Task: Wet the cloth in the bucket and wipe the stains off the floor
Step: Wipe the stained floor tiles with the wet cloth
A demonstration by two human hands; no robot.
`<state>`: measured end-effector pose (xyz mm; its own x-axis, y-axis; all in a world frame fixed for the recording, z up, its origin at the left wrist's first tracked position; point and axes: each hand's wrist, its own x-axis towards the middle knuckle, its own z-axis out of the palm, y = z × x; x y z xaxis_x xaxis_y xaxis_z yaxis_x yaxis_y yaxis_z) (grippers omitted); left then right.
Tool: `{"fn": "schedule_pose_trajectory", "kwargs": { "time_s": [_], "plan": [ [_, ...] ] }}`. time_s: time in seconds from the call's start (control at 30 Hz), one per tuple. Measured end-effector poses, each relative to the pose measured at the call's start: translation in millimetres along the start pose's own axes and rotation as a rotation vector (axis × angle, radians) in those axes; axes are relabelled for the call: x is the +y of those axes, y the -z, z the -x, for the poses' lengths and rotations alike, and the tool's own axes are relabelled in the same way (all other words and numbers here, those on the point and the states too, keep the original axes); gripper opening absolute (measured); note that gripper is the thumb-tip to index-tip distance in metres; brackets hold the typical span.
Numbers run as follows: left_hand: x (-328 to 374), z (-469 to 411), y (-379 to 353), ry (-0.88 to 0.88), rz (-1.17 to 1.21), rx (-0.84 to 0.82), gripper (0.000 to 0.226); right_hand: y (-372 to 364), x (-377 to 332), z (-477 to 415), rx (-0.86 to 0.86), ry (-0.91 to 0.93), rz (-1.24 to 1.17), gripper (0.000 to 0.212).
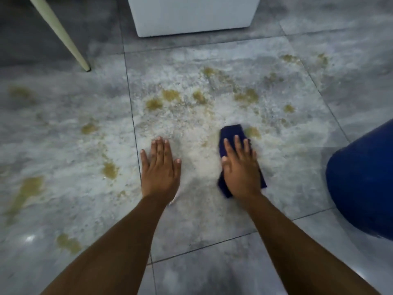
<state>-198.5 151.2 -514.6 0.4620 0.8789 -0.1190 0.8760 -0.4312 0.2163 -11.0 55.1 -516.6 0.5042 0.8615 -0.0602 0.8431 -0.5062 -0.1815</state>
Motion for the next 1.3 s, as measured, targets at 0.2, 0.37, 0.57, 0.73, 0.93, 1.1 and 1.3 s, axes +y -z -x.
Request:
{"fn": "schedule_pose_trajectory", "kwargs": {
  "time_s": [0.2, 0.37, 0.57, 0.73, 0.93, 1.1, 1.3],
  "plan": [
    [-0.8, -2.8, -4.1, 0.003, 0.011, 0.022, 0.066, -5.4, -22.6, 57.5, 0.007, 0.059, -0.031, 0.053],
    [-1.1, -3.4, -4.4, 0.006, -0.001, 0.026, 0.066, -7.8, -45.6, -22.4, -0.054, 0.364, -0.057, 0.05],
    [-0.8, -1.5, -1.5, -0.002, 0.017, 0.02, 0.067, 2.6, 7.9, -8.6, 0.035, -0.223, -0.042, 0.05],
    [-1.4, -1.1, -1.2, -0.001, -0.002, 0.027, 0.066, -6.5, -54.9, 4.9, -0.046, 0.094, -0.085, 0.053],
    [-2.0, -2.4, -2.7, -0.01, 0.009, 0.025, 0.067, 4.2, -5.5, -86.7, -0.013, -0.089, -0.012, 0.051],
    [-2.1, -1.6, -4.1, -0.009, 0.032, 0.049, 0.066, 3.5, -8.0, -10.1, 0.098, -0.5, -0.08, 0.051],
    [-1.6, -2.1, -5.0, -0.012, 0.014, 0.043, 0.067, -2.9, -48.9, -42.8, -0.002, -0.127, -0.063, 0.051]
  ]
}}
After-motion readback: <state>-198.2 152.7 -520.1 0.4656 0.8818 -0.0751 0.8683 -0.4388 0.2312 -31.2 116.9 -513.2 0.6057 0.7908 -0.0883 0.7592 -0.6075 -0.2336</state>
